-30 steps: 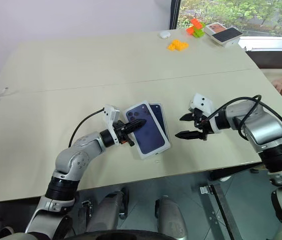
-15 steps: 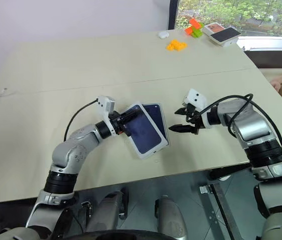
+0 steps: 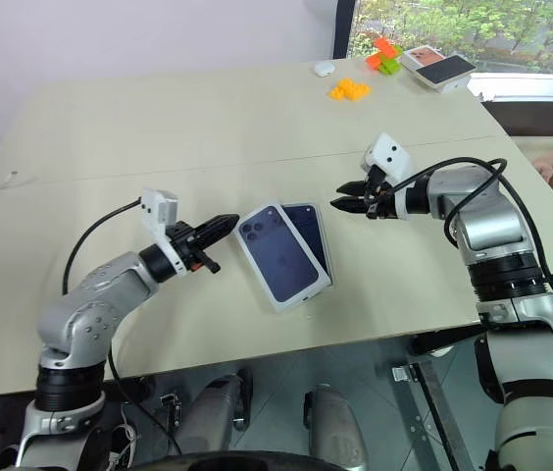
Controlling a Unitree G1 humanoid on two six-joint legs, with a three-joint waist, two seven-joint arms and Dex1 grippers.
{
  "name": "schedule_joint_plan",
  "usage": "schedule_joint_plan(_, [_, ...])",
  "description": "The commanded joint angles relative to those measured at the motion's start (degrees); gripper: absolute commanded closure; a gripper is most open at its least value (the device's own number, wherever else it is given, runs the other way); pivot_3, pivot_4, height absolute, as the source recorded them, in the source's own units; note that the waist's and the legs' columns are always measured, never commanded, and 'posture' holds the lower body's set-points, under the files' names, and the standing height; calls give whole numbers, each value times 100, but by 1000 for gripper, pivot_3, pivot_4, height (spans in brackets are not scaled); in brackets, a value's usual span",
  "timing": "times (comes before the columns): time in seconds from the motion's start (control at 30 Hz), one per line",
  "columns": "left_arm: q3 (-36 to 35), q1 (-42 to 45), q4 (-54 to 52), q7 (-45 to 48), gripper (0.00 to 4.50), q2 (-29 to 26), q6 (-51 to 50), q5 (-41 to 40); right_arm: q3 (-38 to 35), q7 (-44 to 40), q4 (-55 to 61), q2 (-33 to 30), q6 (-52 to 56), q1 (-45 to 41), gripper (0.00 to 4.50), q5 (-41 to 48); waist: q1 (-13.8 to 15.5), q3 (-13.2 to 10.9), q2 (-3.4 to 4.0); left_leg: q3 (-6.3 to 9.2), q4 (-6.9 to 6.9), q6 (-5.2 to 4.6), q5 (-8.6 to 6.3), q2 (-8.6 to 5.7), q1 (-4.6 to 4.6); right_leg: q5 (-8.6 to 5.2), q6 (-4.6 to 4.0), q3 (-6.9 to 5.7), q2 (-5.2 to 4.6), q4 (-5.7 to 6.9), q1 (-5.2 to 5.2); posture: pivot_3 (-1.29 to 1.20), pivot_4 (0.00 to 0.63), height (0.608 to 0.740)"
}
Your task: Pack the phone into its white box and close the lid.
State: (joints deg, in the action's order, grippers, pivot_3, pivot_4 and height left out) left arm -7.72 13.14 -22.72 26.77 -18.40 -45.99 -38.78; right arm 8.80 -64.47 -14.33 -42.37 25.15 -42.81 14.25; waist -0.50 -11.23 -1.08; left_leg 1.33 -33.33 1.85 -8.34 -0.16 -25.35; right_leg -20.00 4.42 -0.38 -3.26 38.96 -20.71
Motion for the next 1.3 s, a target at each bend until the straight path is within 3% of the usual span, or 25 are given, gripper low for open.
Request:
schedule_joint_plan(0.03, [-22, -364, -357, 61, 4500, -152, -64, -180, 7, 68, 299, 105, -129, 93, 4471, -113, -8, 0, 0, 0, -1, 0, 0, 0, 1, 0, 0, 0, 0, 0, 0, 0, 150, 740])
schedule_joint_plan(0.37, [343, -823, -268, -12, 4500, -3, 120, -23, 198, 283, 469, 352, -446, 304, 4471, -541, 5, 1, 2, 0, -8, 0, 0, 0, 3, 1, -2, 1, -3, 2, 4, 0, 150, 740])
schedule_joint_plan(0.67, [867, -780, 267, 62, 4500, -22, 511, 618, 257, 418, 383, 427, -709, 391, 4471, -816, -7, 2, 3, 0, -8, 0, 0, 1, 4, 1, -2, 1, -1, 3, 4, 0, 150, 740])
schedule_joint_plan(1.3, [1289, 81, 1412, 189, 4500, 551, 944, 1130, 245, 438, 657, 435, -749, 660, 4471, -953, 17, 3, 5, 4, -23, -1, 0, 1, 8, 3, 1, -2, 1, 6, 16, 0, 150, 740])
